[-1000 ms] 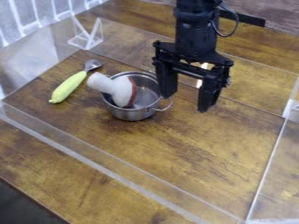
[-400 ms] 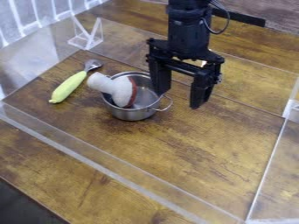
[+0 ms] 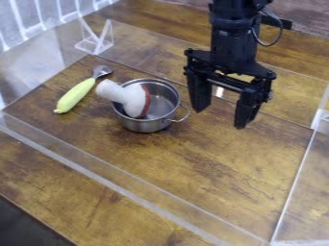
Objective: Put the mushroom in the silver pot
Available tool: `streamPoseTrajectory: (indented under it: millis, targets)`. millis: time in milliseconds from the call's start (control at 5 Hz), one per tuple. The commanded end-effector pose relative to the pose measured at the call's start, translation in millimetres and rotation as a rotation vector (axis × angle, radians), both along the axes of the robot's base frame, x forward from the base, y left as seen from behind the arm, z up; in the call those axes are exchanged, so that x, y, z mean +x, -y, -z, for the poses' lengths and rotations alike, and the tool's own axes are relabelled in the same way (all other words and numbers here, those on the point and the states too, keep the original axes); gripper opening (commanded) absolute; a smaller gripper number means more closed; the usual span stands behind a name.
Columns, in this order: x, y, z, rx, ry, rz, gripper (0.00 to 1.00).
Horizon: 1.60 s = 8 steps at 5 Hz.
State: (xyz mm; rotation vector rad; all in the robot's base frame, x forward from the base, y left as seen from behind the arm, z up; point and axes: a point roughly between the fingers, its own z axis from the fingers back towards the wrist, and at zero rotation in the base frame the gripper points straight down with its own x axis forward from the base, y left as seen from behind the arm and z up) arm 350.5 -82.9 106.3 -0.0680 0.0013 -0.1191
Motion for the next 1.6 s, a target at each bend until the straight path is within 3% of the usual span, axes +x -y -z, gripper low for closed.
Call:
streamPoseTrajectory:
  millis: [0,200,400,800,1000,1400]
  targets:
    - [3.3,-1,-16.5,-0.003,0.042,-0.025,1.00]
    - [4.2,-1,-16.7,0.003,0.033,-0.046,1.00]
    - [4.3,-12,-27.9,0.004,0.030,-0.047,1.00]
    - [2.0,-26,-48.8,-0.009,0.038,-0.063,1.00]
    - [4.7,-20,-52.5,-0.021,0.034,-0.117,1.00]
    - [7.7,-3,-41.9,-0.023,0.008,-0.193,1.00]
